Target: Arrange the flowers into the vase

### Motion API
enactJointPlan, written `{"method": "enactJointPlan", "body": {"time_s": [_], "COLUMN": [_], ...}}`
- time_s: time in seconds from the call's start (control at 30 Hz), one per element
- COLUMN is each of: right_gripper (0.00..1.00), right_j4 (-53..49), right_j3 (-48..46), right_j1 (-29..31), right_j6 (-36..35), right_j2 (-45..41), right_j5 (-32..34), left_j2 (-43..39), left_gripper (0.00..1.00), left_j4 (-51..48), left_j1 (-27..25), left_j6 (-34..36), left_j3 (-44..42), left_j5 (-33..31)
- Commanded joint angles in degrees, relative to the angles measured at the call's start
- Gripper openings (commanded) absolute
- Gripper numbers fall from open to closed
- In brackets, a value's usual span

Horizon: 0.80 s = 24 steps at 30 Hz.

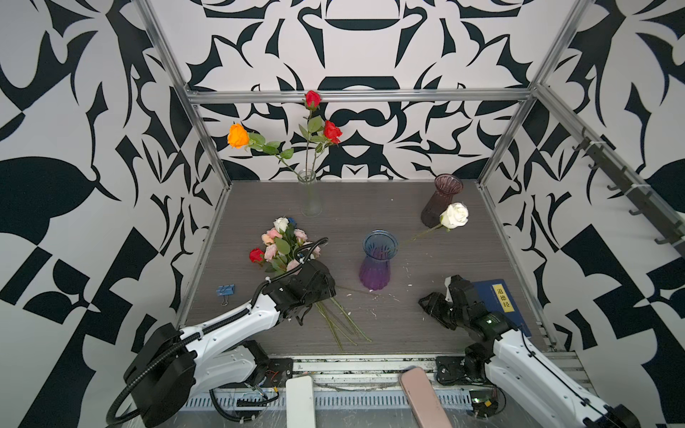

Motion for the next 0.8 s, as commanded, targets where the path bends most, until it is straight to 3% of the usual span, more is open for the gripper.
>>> {"method": "enactJointPlan", "body": {"time_s": [0.0,0.3,0.57,0.77], "right_gripper": [0.52,0.52,0.52,0.52], "right_j4": [1.1,1.0,1.0,0.9], "right_j3": [-0.1,-0.1,-0.1,-0.2], "right_j1": [-0.1,-0.1,-0.1,-0.1], "right_j6": [0.5,0.5,0.5,0.5], "right_j2": [0.0,-0.2,-0.3,-0.5], "right_j5": [0.3,0.4,0.4,0.4], "left_j2": [2.1,2.2,6.4,7.1], "left_gripper": [0.57,0.53,0.52,0.52], "left_j4": [3.5,3.2,3.5,3.3], "left_j1": [1.8,3.0,8.5,9.4], "left_j6": [-2.3,-4.6,-6.9,-7.5], "left_j3": [-1.0,-1.9,-2.4,-2.2], "left_j5": [4.5,3.6,9.5,10.1]}}
